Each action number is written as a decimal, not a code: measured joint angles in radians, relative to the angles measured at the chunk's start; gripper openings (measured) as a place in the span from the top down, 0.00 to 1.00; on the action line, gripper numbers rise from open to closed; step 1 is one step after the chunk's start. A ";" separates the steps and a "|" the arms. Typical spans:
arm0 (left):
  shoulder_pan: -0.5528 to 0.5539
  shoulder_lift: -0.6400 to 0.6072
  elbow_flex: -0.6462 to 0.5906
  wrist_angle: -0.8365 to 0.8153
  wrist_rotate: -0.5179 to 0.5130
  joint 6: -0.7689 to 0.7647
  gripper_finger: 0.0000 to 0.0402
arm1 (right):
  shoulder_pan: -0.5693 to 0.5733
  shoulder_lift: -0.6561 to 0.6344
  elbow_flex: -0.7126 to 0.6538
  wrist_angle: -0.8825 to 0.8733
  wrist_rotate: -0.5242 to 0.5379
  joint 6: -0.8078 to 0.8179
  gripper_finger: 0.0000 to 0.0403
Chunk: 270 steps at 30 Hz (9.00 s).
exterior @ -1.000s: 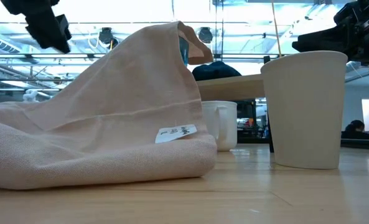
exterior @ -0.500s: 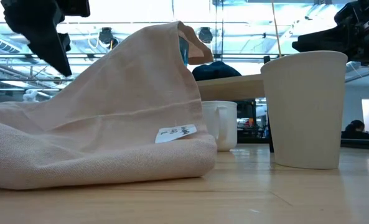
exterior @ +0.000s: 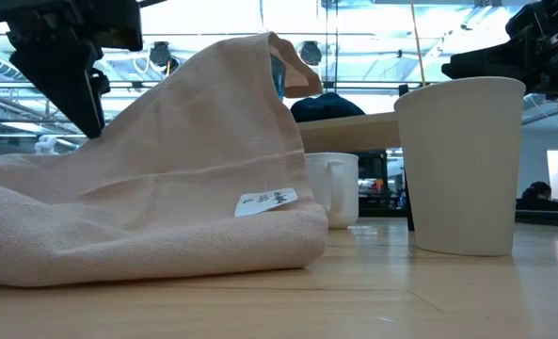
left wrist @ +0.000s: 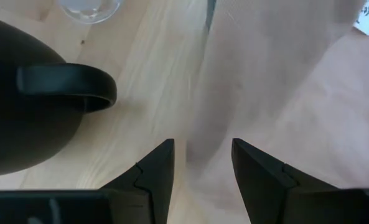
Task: Stack small to large cups/mugs on shelf
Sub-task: Adjust the light brown microfiber cloth, then remove the dark blue microfiber cloth from the shelf
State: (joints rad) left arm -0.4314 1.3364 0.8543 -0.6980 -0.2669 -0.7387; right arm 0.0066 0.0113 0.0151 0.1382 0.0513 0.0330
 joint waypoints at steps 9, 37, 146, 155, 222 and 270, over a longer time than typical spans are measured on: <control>0.029 0.020 0.000 0.026 0.034 0.005 0.60 | 0.000 0.000 0.000 -0.001 0.000 0.000 0.76; 0.030 0.020 0.000 0.056 0.084 0.110 0.92 | 0.000 0.000 0.000 -0.001 0.000 -0.019 0.76; -0.439 -0.214 -0.161 0.391 0.045 -0.411 0.56 | 0.000 0.000 0.000 0.007 0.000 0.008 0.76; -0.439 -0.346 -0.161 0.430 0.059 -0.391 0.39 | 0.000 0.000 0.000 0.007 0.000 0.008 0.76; -0.247 -0.433 -0.159 0.771 -0.460 0.776 0.46 | -0.094 1.204 1.200 -0.627 0.131 -0.516 0.76; -0.243 -0.433 -0.160 0.695 -0.495 0.725 0.46 | -0.164 1.476 1.319 -0.855 0.100 -0.467 0.51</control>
State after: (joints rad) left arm -0.6743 0.9031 0.6945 -0.0032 -0.7616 -0.0140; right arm -0.1575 1.4876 1.3342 -0.7172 0.1516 -0.4336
